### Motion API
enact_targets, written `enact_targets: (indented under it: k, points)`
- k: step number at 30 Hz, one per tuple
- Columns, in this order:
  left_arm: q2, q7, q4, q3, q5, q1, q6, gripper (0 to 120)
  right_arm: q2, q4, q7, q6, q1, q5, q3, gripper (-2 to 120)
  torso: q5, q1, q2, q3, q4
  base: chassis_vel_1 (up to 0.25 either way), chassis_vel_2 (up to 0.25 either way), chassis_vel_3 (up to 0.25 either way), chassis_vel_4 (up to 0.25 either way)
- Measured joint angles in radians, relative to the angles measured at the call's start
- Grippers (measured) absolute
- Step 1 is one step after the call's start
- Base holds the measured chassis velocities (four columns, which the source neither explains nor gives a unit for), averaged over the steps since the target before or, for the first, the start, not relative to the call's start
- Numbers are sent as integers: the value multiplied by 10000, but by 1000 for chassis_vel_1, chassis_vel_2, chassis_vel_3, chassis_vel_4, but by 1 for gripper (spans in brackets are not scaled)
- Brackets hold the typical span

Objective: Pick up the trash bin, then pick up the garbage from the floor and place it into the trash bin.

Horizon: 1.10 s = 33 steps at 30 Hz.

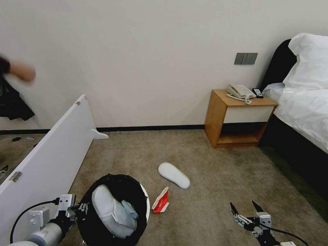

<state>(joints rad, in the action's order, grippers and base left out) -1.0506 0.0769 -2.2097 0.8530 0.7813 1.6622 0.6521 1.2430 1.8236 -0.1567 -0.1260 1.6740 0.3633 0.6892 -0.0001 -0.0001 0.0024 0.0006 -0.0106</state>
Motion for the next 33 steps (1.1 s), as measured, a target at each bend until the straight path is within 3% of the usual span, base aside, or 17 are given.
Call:
enact_targets:
  k: [4, 9, 33]
  points:
    - [137, 17, 388, 449, 234, -151, -2, 2, 18, -52, -161, -108, 92, -46, -47, 100, 1, 0, 0, 0, 0, 0, 0, 0, 0]
    - [212, 11, 524, 656, 312, -126, -1, 2, 32, -124, -355, -197, 91, -71, -67, 100, 1, 0, 0, 0, -1, 0, 0, 0, 0]
    - [48, 35, 246, 529, 302, 1, 27, 2, -30, -245, -720, -32, 122, 134, -144, 100, 1, 0, 0, 0, -1, 0, 0, 0, 0]
